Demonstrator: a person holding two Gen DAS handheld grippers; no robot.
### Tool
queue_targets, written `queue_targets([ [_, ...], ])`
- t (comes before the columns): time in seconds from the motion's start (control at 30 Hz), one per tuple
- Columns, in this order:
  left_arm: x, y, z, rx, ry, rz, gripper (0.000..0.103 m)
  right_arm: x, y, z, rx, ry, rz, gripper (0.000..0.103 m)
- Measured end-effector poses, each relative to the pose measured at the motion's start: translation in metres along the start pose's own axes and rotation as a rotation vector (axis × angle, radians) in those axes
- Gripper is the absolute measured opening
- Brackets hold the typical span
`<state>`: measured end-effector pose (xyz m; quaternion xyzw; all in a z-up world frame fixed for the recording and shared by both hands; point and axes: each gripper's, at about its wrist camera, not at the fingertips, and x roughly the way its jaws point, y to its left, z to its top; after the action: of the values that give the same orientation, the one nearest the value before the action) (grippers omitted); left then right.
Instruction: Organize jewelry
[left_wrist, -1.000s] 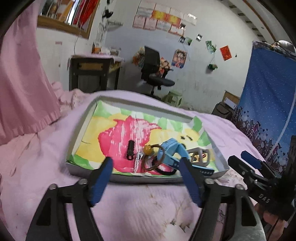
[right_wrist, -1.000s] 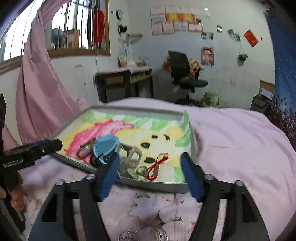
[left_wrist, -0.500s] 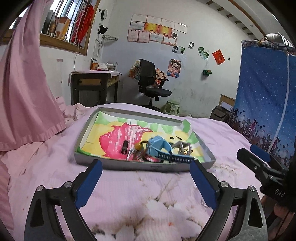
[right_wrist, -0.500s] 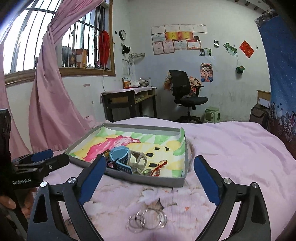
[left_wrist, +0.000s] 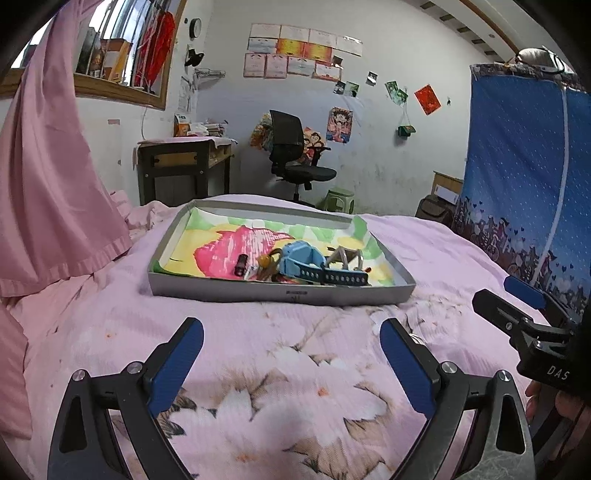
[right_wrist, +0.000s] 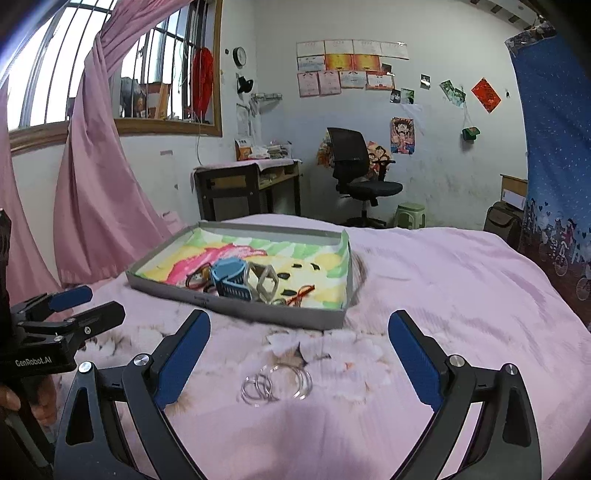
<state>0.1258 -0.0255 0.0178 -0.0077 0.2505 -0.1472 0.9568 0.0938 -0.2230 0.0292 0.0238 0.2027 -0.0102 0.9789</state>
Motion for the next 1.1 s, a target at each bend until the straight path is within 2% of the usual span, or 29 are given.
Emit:
queue_targets([
  [0.13,0.003,-0.005,-0.003,0.027,0.028,-0.009,0.097,0.001,-0.002,-0.003,-0.007,0.035,-0.018,0.095],
  [0.57,0.030,-0.008,-0.011,0.021,0.172,-0.126,0.096,0.029,-0.015,-0.015,-0.008,0.208,-0.057,0.093],
  [0.7,0.041,-0.012,-0.014,0.024,0.219,-0.181,0.083,0.036,-0.015,-0.018,-0.018,0.260,-0.056,0.071],
  [0.77,0.045,-0.015,-0.016,0.028,0.240,-0.203,0.076,0.041,-0.015,-0.021,-0.026,0.286,-0.053,0.068],
  [0.83,0.051,-0.018,-0.017,0.031,0.267,-0.239,0.065,0.043,-0.013,-0.023,-0.033,0.306,-0.040,0.063],
  [0.93,0.058,-0.020,-0.019,0.031,0.294,-0.281,0.053,0.049,-0.011,-0.027,-0.045,0.336,-0.023,0.051],
  [1.1,0.070,-0.023,-0.020,0.003,0.340,-0.362,0.042,0.058,-0.010,-0.032,-0.044,0.382,-0.001,0.034],
])
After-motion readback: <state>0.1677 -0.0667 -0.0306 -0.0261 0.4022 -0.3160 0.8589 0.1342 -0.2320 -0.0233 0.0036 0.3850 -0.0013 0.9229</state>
